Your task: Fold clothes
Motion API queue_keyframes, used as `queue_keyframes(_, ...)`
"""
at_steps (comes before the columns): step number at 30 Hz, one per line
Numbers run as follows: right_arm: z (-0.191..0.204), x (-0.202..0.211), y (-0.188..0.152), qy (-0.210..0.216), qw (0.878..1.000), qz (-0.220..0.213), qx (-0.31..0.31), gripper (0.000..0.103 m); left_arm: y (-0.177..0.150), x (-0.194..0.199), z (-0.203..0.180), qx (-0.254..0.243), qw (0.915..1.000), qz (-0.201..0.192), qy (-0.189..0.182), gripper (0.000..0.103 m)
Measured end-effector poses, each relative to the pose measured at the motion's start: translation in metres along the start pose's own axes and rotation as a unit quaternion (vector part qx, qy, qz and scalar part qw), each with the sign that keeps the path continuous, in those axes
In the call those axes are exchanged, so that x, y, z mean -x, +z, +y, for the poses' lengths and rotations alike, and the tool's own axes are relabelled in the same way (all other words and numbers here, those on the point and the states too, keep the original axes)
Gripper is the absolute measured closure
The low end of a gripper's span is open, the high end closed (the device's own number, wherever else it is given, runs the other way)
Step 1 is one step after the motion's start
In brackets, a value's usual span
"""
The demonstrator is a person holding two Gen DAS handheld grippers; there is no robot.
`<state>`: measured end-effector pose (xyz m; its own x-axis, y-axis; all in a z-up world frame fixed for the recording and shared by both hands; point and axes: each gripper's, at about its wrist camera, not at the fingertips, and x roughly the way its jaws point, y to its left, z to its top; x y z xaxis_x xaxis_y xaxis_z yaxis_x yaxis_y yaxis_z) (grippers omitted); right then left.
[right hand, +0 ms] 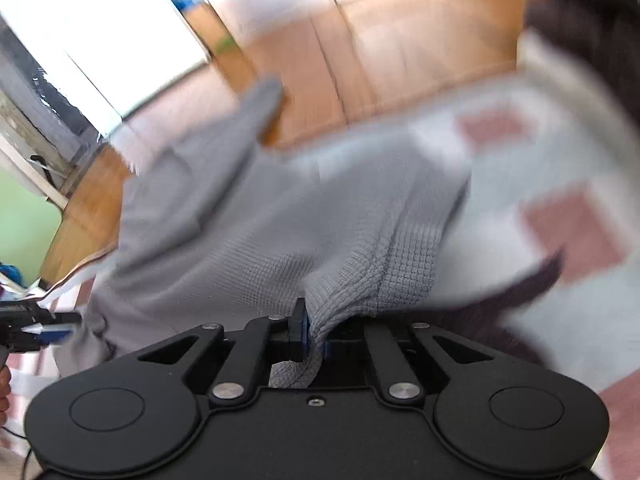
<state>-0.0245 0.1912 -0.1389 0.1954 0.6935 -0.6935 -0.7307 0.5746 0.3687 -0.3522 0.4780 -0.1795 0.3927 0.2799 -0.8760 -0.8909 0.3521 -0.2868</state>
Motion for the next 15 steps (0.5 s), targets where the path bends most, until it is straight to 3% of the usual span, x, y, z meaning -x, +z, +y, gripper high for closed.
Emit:
queue_keyframes(2, 0.015, 0.024, 0.007, -0.048, 0.996, -0.041, 0.066, 0.096, -0.001, -0.003, -0.002, -0.008, 0.9998, 0.002, 0.019, 0.047)
queue_keyframes(4, 0.021, 0.033, 0.01, -0.084, 0.987, -0.046, 0.126, 0.096, -0.002, -0.009, -0.004, -0.015, 0.9996, 0.009, 0.022, 0.047)
queue_keyframes(8, 0.004, 0.014, 0.003, -0.106, 0.986, 0.005, 0.13, 0.092, -0.005, -0.019, -0.012, -0.026, 0.9989, 0.034, -0.017, 0.047)
queue_keyframes(12, -0.002, 0.01, 0.0, -0.117, 0.986, 0.018, 0.117, 0.072, -0.011, -0.02, -0.027, -0.059, 0.9976, 0.026, -0.026, 0.046)
queue_keyframes(13, -0.003, 0.009, -0.001, -0.12, 0.986, 0.022, 0.114, 0.063, -0.011, -0.02, -0.032, -0.07, 0.9969, 0.022, -0.029, 0.045)
queue_keyframes(15, -0.006, 0.008, -0.003, -0.126, 0.986, 0.028, 0.107, 0.05, -0.012, -0.019, -0.04, -0.094, 0.9948, 0.014, -0.036, 0.038)
